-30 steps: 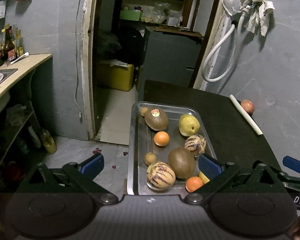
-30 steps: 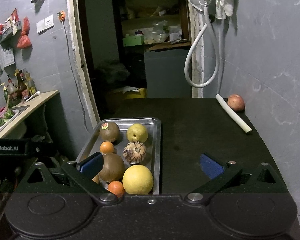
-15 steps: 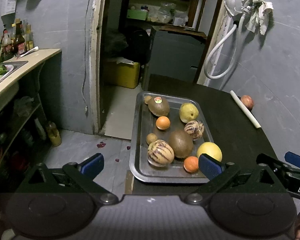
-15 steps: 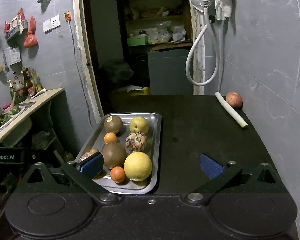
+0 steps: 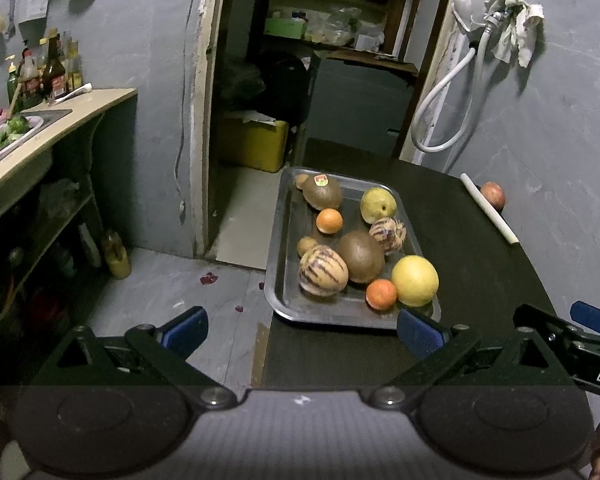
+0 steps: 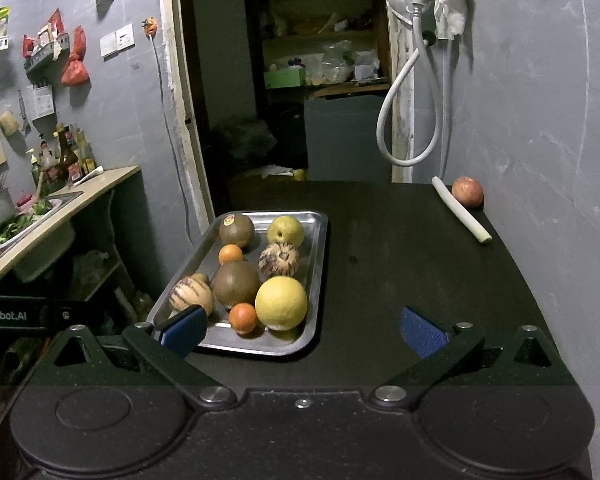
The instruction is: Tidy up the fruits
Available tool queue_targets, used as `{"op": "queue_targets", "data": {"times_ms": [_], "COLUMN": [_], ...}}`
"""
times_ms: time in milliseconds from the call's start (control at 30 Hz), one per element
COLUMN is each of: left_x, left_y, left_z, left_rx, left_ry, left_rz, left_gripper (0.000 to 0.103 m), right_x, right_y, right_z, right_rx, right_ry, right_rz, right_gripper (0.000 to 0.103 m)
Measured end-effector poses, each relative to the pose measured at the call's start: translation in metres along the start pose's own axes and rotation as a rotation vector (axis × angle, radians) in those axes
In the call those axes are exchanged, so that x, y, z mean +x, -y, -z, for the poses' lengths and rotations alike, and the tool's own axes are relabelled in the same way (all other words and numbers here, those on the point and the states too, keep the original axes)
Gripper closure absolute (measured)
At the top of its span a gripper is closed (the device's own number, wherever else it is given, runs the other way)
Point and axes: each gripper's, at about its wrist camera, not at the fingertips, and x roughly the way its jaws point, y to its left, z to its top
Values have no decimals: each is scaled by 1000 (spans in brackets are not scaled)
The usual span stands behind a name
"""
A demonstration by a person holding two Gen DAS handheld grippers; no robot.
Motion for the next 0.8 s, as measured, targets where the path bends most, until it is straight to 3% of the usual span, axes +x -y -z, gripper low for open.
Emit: {"op": "queue_targets", "data": {"times_ms": [800], "left_x": [-23], "left_y": [1], "left_z": [49], "left_rx": [-35], "left_ry": [-25], "left_rz": [-21], "left_gripper": [1], "right_x": [-32], "right_y": [6], "right_z": [40], "right_rx": [-3], "right_ry": [-44], "right_rz": [-20], "right_gripper": [1]}}
